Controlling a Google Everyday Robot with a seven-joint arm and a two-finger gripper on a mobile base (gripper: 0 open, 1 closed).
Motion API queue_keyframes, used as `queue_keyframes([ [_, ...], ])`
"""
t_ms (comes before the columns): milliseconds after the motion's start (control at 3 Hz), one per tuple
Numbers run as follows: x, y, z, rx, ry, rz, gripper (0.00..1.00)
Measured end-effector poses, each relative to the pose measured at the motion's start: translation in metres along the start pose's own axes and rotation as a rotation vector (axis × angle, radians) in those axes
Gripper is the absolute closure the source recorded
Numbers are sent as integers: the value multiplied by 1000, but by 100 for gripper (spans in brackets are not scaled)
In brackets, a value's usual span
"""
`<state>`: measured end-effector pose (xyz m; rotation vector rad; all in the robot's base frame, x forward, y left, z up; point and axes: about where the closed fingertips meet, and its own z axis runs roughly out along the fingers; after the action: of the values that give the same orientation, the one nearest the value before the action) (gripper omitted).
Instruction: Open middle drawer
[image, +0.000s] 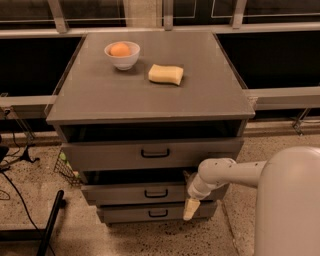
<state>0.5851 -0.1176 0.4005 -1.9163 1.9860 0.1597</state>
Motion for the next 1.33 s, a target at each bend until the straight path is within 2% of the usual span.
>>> queue_keyframes([
  [333,0,20,-17,-92,6,17,0],
  [667,0,45,-48,-221,13,40,0],
  [1000,-4,67,-82,-345,46,41,0],
  [1333,-4,69,-82,-352,48,41,0],
])
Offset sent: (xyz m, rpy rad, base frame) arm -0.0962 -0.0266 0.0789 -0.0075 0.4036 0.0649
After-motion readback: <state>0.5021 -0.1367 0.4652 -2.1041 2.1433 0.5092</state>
